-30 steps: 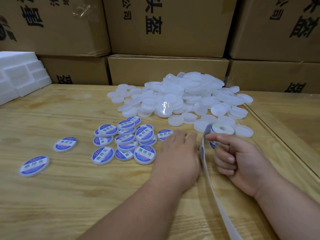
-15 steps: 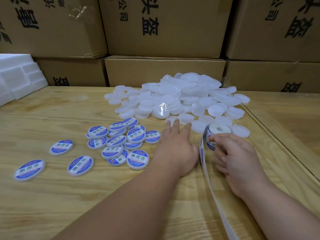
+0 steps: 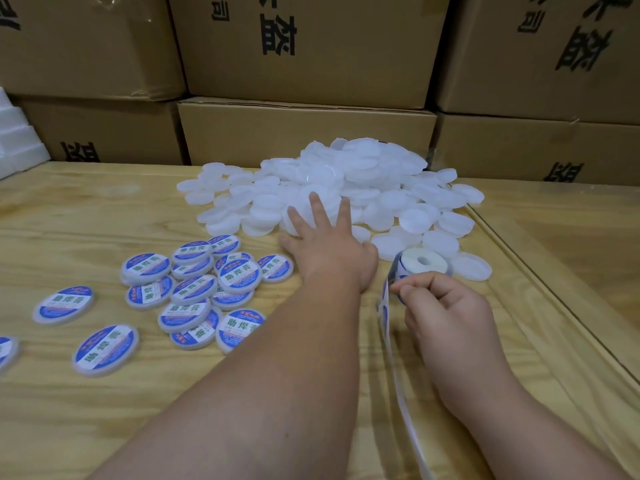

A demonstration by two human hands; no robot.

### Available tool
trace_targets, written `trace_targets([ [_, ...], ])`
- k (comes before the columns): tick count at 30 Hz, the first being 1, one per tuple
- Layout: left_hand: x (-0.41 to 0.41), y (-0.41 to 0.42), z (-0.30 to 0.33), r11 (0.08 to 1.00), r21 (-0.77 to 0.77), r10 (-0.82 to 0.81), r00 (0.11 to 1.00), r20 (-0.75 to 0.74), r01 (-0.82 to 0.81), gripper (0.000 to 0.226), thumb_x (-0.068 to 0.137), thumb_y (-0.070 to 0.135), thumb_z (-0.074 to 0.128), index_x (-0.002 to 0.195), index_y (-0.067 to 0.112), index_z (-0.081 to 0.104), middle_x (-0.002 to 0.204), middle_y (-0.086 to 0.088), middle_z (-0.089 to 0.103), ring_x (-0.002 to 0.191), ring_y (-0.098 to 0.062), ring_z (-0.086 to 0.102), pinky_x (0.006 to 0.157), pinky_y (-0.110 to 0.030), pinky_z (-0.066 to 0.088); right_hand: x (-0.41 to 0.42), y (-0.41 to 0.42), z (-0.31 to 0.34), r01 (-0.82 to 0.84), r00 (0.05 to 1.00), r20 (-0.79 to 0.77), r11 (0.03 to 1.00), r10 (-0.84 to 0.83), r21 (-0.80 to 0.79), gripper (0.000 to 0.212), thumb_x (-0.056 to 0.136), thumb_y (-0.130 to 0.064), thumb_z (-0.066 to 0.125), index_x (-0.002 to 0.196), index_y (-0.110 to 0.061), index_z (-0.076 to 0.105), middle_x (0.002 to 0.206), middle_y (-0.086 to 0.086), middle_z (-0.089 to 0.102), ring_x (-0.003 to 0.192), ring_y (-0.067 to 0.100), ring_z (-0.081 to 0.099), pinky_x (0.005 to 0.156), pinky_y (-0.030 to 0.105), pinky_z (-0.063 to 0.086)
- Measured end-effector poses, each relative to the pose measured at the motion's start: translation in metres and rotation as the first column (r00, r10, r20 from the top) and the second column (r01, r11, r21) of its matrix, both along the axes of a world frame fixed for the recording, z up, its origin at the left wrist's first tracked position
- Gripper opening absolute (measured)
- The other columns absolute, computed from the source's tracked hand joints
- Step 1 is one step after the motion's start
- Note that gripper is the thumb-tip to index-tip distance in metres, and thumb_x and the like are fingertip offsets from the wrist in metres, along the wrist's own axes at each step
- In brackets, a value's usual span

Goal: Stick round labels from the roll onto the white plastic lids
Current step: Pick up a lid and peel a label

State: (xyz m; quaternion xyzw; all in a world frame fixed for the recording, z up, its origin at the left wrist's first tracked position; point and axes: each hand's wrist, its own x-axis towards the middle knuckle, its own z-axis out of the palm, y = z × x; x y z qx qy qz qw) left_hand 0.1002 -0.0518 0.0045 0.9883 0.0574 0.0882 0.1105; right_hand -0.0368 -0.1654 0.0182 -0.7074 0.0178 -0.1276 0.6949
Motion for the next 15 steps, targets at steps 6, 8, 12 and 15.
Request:
trace_targets([
  [6,0.034,-0.007,0.003,1.0,-0.002,0.017,0.999,0.03,-0.017,0.076,0.091,0.071,0.026,0.155,0.05,-0.007,0.162,-0.003,-0.036,0.146,-0.05,-0.027,0.102,-0.081,0.012,0.001,-0.001,-0.006,0.024,0.998,0.063,0.998,-0.02,-0.057,0.023,0.093,-0.007,0.06,0.077,-0.021,0.068,0.051,-0.008,0.041,0.044,0.007,0.035,0.042,0.015,0.032],
  [8,0.041,-0.007,0.003,1.0,0.017,0.007,1.0,0.008,-0.007,0.076,0.09,0.072,0.026,0.156,0.049,-0.003,0.163,-0.003,-0.033,0.145,-0.05,-0.028,0.1,-0.084,0.011,0.003,-0.001,-0.008,0.046,0.993,0.115,0.992,-0.032,-0.117,0.02,0.093,-0.01,0.062,0.084,-0.027,0.065,0.05,-0.013,0.04,0.044,0.004,0.037,0.044,0.012,0.034],
  [12,0.046,-0.007,0.001,1.0,0.014,-0.017,0.999,-0.036,0.017,0.074,0.09,0.071,0.026,0.157,0.047,0.004,0.168,-0.003,-0.018,0.148,-0.048,-0.022,0.101,-0.084,0.01,0.007,-0.005,-0.011,0.024,0.988,0.149,0.938,0.03,-0.346,0.028,0.095,-0.023,0.063,0.104,-0.049,0.058,0.055,-0.01,0.049,0.052,0.004,0.05,0.054,0.013,0.041],
  [15,0.039,-0.007,0.001,1.0,-0.009,-0.024,1.0,-0.018,0.024,0.066,0.091,0.064,0.028,0.153,0.043,0.027,0.168,-0.002,-0.007,0.15,-0.045,-0.014,0.102,-0.078,0.015,0.008,-0.008,-0.012,0.028,0.984,0.175,0.924,0.042,-0.382,0.025,0.093,-0.032,0.062,0.108,-0.052,0.059,0.062,-0.004,0.052,0.055,0.006,0.05,0.055,0.014,0.042],
])
